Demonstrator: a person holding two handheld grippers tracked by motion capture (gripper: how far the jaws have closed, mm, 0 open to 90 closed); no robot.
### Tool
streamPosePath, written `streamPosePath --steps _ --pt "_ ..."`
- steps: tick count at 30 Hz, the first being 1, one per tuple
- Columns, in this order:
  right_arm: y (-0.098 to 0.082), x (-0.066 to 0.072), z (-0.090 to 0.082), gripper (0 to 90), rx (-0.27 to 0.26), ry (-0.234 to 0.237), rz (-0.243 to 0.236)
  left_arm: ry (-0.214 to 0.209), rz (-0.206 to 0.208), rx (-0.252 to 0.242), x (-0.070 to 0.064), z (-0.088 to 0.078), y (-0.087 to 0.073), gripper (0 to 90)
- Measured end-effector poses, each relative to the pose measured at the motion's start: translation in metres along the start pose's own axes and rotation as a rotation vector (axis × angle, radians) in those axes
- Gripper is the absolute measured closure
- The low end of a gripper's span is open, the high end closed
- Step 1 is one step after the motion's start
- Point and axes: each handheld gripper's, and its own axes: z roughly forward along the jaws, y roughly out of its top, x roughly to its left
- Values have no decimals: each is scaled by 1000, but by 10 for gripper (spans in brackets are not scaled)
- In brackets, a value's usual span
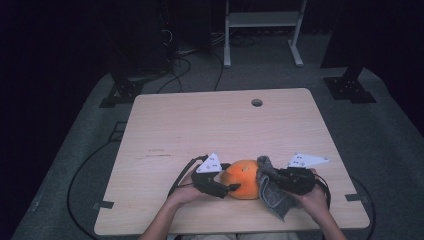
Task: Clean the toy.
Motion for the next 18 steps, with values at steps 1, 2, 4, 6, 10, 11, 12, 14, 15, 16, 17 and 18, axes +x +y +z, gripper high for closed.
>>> streamPosePath --steps 1,2,4,6,10,11,12,14,15,16,17,18 --pt "-2 -3 0 740 5 -4 15 1 2 2 0 0 0 257" --pt "-3 -5 0 741 10 -9 24 3 1 5 0 -1 -1 257" --pt "-6 -8 0 740 41 -50 30 9 -1 9 1 -2 -1 256" --pt "-6 -9 -3 741 44 -69 39 14 -1 15 2 -4 -1 256" --pt "5 4 -14 739 -90 31 40 18 -4 7 3 -1 -3 257" --pt "8 9 -15 739 -107 58 26 22 0 7 2 1 -3 258" --pt "10 13 -13 738 -107 65 7 23 5 8 1 2 -2 259" --pt "10 19 -5 737 -59 41 -36 26 14 11 0 2 -1 258" --pt "9 18 -2 738 -51 32 -44 18 12 10 0 0 0 247" --pt "8 16 -1 737 -52 38 -35 -6 -5 -6 0 -2 1 226" --pt "8 14 -3 737 -48 43 -30 -36 -18 -18 1 -4 2 200" --pt "7 12 -4 737 -46 41 -25 -49 -18 -29 1 -6 2 181"
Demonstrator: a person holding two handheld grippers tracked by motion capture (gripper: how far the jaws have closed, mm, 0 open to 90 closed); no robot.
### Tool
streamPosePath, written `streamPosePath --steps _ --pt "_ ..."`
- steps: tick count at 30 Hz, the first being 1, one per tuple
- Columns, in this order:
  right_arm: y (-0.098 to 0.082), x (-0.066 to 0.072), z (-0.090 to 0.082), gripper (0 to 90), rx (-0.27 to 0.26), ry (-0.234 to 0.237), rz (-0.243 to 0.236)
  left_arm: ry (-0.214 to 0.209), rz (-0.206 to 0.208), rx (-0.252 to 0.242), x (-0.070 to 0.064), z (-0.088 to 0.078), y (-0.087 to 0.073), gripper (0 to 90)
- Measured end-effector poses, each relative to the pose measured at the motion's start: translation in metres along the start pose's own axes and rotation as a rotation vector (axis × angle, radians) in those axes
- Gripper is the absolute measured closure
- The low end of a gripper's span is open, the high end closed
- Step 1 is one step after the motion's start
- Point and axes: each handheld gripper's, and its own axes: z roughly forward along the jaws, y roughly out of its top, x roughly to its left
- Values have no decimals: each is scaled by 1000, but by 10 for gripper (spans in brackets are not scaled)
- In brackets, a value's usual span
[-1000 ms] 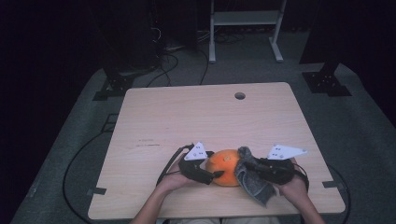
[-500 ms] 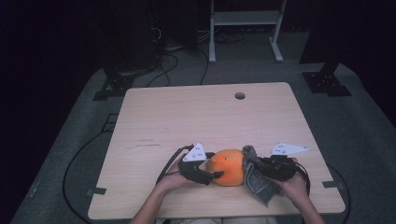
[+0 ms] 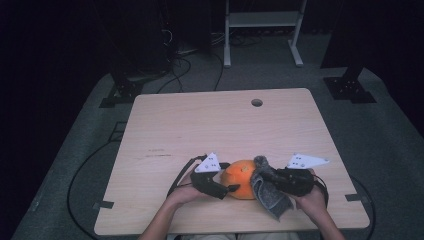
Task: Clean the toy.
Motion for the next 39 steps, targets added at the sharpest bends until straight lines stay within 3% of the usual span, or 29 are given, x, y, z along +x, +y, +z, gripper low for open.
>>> streamPosePath --steps 4,8,13,14,16,17,19,21,22,24,27,29,32,35,39 --pt "-4 -7 -3 737 4 -18 15 18 14 44 0 4 -3 180" --pt "-7 -11 -2 734 28 -50 4 44 28 43 -1 6 -3 268" --pt "-11 -20 -4 737 93 -113 30 52 33 49 -1 5 -4 294" --pt "-9 -18 -7 741 76 -121 32 55 37 55 -1 4 -4 297" --pt "1 -7 -15 742 -18 -52 19 48 47 52 -1 4 -5 299" --pt "6 1 -17 741 -41 -35 -4 47 56 50 -2 5 -5 297" --pt "14 11 -14 741 -26 -26 -49 35 82 56 -3 4 -4 275" --pt "12 14 -5 740 29 -48 -93 15 102 71 -5 3 -4 218" --pt "9 13 -2 742 40 -48 -93 22 106 89 -5 3 -4 188" --pt "6 9 -3 743 29 -34 -62 29 86 111 -4 7 -5 128" --pt "4 8 -7 744 36 -42 -59 15 72 111 -5 14 -7 111" --pt "2 8 -7 744 35 -46 -60 8 51 91 -6 15 -7 160" --pt "3 6 -10 746 16 -61 -39 21 23 31 -5 8 -1 316" --pt "3 4 -12 746 9 -67 -32 23 19 17 -5 8 -1 340" --pt "-1 -6 -11 744 20 -64 1 22 -16 1 -2 9 -3 342"
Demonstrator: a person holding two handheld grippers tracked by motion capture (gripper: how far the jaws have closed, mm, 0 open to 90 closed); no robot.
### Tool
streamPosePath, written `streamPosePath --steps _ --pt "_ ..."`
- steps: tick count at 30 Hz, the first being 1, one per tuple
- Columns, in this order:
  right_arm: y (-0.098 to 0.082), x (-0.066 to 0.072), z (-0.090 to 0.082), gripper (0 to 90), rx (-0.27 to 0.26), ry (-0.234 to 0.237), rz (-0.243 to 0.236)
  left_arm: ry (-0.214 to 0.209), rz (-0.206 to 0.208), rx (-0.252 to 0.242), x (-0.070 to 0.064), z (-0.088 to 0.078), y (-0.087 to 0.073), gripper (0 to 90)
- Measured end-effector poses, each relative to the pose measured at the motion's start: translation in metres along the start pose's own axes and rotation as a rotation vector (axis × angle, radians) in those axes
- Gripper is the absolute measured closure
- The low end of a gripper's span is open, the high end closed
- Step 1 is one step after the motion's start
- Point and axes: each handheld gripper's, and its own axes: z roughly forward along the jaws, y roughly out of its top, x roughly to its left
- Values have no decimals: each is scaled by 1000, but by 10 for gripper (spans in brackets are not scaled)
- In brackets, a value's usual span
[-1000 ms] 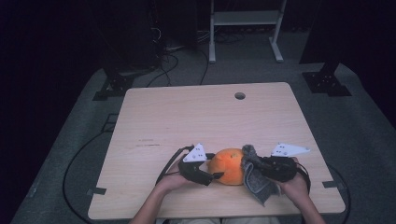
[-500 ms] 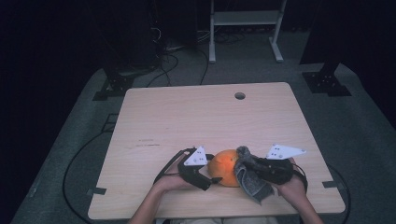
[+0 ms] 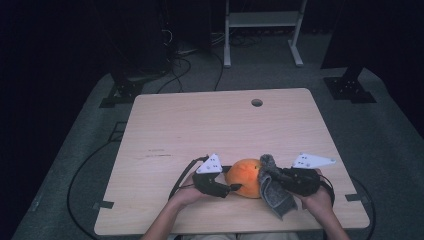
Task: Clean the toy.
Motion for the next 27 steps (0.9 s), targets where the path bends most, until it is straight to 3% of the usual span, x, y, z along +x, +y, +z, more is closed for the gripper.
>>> streamPosePath --steps 2,5,8,13,15,17,19,21,23,26,27 --pt "-5 -8 2 744 42 -45 5 2 -14 -7 0 0 0 342" --pt "-12 -19 2 747 81 -79 49 12 -40 -18 0 1 2 344" --pt "-6 -14 -4 749 48 -89 25 17 -46 -54 -1 -3 8 356" --pt "3 -5 -5 749 -32 -42 36 -25 -36 -134 -7 -21 27 351" --pt "2 -3 0 749 -22 -25 45 -14 -35 -115 -5 -24 24 340" --pt "0 -2 8 749 27 -45 27 4 -37 -63 -2 -18 18 331" --pt "-1 0 13 748 58 -68 7 6 -50 -68 0 -16 13 329" --pt "5 1 8 748 31 -62 1 22 -36 -63 0 -16 15 328" --pt "14 4 -3 748 -30 -34 9 31 -13 -59 -5 -13 18 328" --pt "26 18 -12 746 -105 45 -18 40 22 -58 -13 -8 23 326" --pt "27 22 -11 745 -104 51 -32 38 35 -62 -15 -7 24 319"
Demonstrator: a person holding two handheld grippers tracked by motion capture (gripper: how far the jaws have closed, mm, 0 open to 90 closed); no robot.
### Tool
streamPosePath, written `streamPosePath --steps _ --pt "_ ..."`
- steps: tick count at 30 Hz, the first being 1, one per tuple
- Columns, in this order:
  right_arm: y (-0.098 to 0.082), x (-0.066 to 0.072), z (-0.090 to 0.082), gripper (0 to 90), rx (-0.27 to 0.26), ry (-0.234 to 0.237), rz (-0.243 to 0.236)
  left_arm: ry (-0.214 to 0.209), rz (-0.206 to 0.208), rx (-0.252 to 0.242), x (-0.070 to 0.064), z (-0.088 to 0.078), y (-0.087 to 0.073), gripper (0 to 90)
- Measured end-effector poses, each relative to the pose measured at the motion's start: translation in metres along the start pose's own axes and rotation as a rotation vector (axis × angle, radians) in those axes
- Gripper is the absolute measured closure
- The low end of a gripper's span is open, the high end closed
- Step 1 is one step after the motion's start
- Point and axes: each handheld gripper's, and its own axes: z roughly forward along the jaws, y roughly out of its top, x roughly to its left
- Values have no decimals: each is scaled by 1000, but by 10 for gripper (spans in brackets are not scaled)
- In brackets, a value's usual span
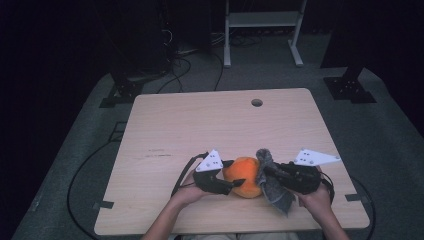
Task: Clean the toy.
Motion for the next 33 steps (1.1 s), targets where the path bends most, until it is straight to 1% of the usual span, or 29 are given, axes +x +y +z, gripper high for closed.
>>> streamPosePath --steps 2,3,4,5,6,8,9,11,12,13,14,15,16,17,18,19,20,22,24,25,26,28,29,31,32,33 --pt "-2 5 5 741 33 -15 -31 6 29 -2 -3 0 1 283" --pt "-5 3 7 741 40 -19 -26 9 28 -20 -1 -1 1 260" --pt "-8 0 7 740 43 -20 -11 3 12 -41 0 -3 1 237" --pt "-10 -3 7 740 46 -21 2 -6 -21 -68 5 -6 1 211" --pt "-13 -7 5 740 47 -21 21 -8 -37 -68 7 -7 0 173" --pt "-15 -10 2 739 52 -35 25 -1 -84 -43 15 -7 -4 109" --pt "-16 -12 1 739 52 -35 29 -5 -105 -30 19 -6 -7 97" --pt "-18 -15 0 738 53 -25 43 -13 -123 1 21 -1 -12 81" --pt "-19 -16 0 738 51 -22 52 -33 -128 3 21 2 -13 80" --pt "-20 -17 1 738 50 -23 55 -55 -129 9 20 4 -14 81" --pt "-20 -17 1 738 49 -23 54 -71 -118 18 18 7 -14 83" --pt "-19 -17 1 738 48 -25 53 -81 -99 28 16 10 -14 89" --pt "-19 -16 1 739 48 -24 52 -74 -86 29 13 12 -14 123" --pt "-18 -15 1 740 50 -27 52 -53 -60 25 9 12 -12 164" --pt "-17 -13 1 743 49 -30 46 -35 -37 23 6 11 -10 240" --pt "-16 -12 0 744 51 -34 37 -24 -21 29 4 8 -6 284" --pt "-14 -12 -1 745 50 -26 30 -20 -11 20 2 4 -3 309" --pt "-13 -13 -4 746 40 -26 35 -27 -10 -3 0 -3 5 328" --pt "-15 -16 -2 746 31 -10 55 -34 -9 -22 -2 -10 10 328" --pt "-16 -16 -1 746 34 -8 61 -27 -5 -23 -1 -12 11 328" --pt "-17 -16 3 746 46 -10 62 -17 -6 -8 0 -12 11 327" --pt "-20 -14 11 749 86 -22 43 13 -11 29 1 -8 6 328" --pt "-22 -13 15 751 104 -33 27 16 -21 26 2 -7 4 328" --pt "-20 -10 15 754 103 -53 6 32 -47 22 3 -6 4 332" --pt "-18 -8 13 754 91 -61 -8 45 -52 24 4 -6 5 332" --pt "-15 -5 11 754 73 -53 -18 48 -61 22 4 -5 5 332"
